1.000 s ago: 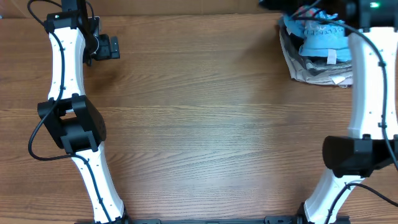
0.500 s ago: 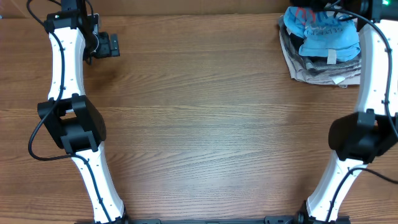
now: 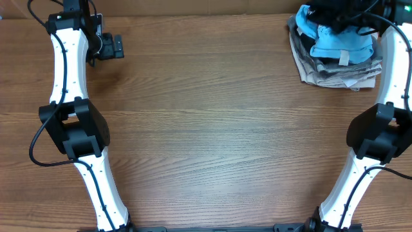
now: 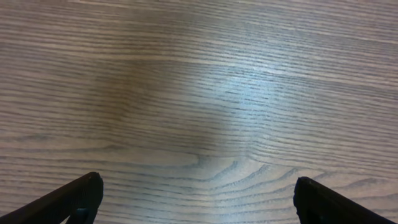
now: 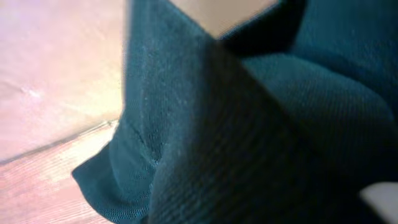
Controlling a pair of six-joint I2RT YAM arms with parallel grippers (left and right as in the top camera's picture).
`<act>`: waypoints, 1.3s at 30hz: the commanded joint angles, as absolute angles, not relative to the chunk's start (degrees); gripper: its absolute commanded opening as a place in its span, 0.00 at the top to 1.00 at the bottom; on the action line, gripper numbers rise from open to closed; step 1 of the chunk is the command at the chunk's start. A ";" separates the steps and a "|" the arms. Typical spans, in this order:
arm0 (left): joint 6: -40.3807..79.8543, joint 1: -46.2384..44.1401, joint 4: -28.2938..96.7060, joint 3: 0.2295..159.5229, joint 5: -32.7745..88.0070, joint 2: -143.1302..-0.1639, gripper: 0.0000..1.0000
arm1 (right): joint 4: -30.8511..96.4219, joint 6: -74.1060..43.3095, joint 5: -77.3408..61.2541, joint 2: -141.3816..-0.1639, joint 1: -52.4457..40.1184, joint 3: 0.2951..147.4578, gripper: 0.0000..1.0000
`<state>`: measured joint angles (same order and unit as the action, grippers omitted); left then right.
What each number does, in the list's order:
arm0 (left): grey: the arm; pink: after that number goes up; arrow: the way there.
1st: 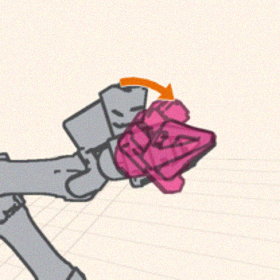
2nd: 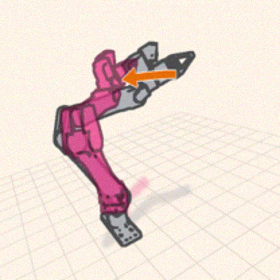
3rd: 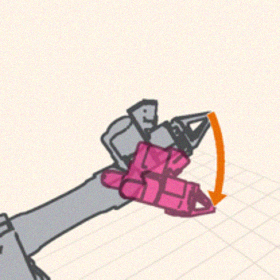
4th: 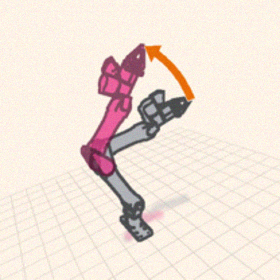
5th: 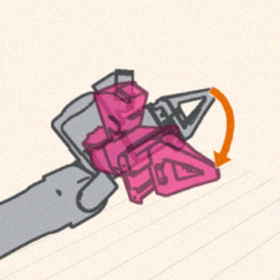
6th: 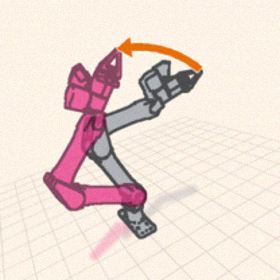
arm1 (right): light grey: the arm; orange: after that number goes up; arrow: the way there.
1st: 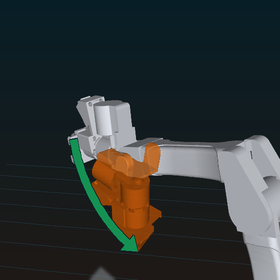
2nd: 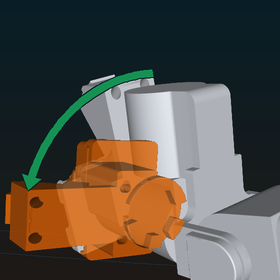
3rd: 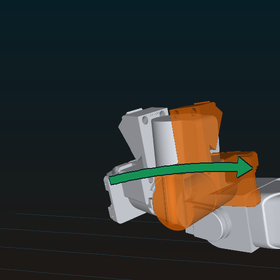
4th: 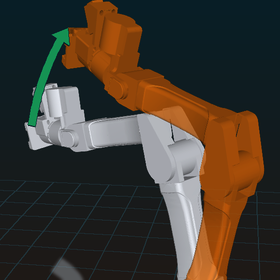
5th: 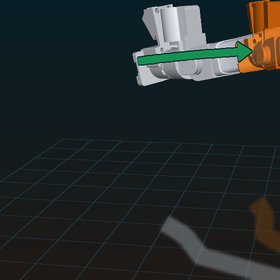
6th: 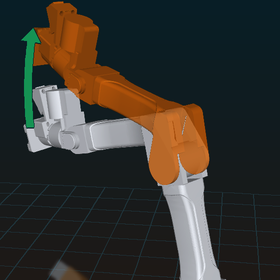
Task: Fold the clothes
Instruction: 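Place the black shirt on top of the clothes stack with right gripper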
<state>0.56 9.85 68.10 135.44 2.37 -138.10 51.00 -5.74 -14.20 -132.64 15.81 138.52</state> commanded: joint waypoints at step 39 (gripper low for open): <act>1.52 9.67 67.53 135.15 3.05 -138.52 0.00 | 72.58 -11.05 -19.79 -120.90 17.96 142.17 0.34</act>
<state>0.54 9.85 67.83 135.44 2.39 -138.10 75.18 -14.96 -18.74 -127.46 18.33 138.93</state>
